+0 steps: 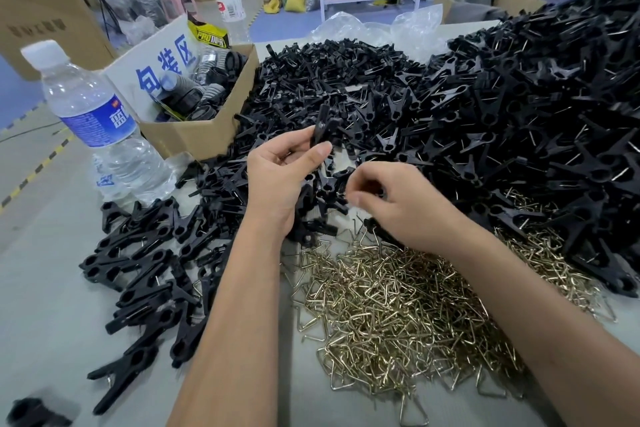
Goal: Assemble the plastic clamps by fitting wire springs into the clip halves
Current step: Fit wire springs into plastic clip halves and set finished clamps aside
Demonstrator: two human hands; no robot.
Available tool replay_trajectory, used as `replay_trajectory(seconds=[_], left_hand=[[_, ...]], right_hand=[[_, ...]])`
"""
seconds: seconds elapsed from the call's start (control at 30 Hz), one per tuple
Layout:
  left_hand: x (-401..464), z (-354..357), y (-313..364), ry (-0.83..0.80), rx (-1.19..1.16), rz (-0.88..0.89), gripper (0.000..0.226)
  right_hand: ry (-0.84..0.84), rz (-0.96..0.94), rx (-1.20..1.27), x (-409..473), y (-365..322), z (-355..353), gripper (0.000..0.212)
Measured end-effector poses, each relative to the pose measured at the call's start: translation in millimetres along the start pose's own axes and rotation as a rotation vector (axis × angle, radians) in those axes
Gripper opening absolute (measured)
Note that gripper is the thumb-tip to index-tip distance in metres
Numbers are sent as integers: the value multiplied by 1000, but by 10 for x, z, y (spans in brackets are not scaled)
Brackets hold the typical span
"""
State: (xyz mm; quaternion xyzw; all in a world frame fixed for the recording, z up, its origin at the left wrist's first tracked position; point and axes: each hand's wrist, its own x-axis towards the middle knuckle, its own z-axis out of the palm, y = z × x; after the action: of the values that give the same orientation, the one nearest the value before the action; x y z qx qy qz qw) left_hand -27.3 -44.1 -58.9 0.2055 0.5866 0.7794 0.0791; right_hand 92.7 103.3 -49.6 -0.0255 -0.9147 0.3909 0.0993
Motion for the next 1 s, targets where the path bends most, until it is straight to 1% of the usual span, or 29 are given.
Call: replay_trajectory(seconds=[0.1, 0.17, 0.2, 0.27, 0.4, 0.47, 0.53, 0.7, 0.87, 1.0], left_hand=[[2, -14, -9, 12, 72, -1, 32], [9, -47, -15, -56, 198, 27, 35], [10, -63, -17, -106, 261, 46, 37], [2, -82, -11, -203, 333, 69, 39], [-22, -29, -17, -298, 399, 52, 37], [-38, 10, -19, -323, 452, 42, 36], [-56, 50, -19, -333, 477, 48, 35], [-71, 81, -16, -293, 467, 64, 34], [-83, 111, -12, -312, 489, 62, 34], [-96, 139, -2, -315, 480, 76, 33]], right_hand=[[157, 85, 304, -63, 114, -59, 12], [274, 124, 461, -100, 190, -82, 11], [327, 135, 516, -115, 225, -89, 16], [433, 146, 570, -135, 275, -77, 23], [601, 197, 558, -138, 325, -38, 12], [628, 189, 572, -131, 329, -20, 10], [619, 171, 566, -136, 327, -11, 10], [630, 159, 571, -149, 311, 2, 9], [604, 148, 528, -165, 275, 10, 8], [618, 144, 513, -183, 246, 2, 7]])
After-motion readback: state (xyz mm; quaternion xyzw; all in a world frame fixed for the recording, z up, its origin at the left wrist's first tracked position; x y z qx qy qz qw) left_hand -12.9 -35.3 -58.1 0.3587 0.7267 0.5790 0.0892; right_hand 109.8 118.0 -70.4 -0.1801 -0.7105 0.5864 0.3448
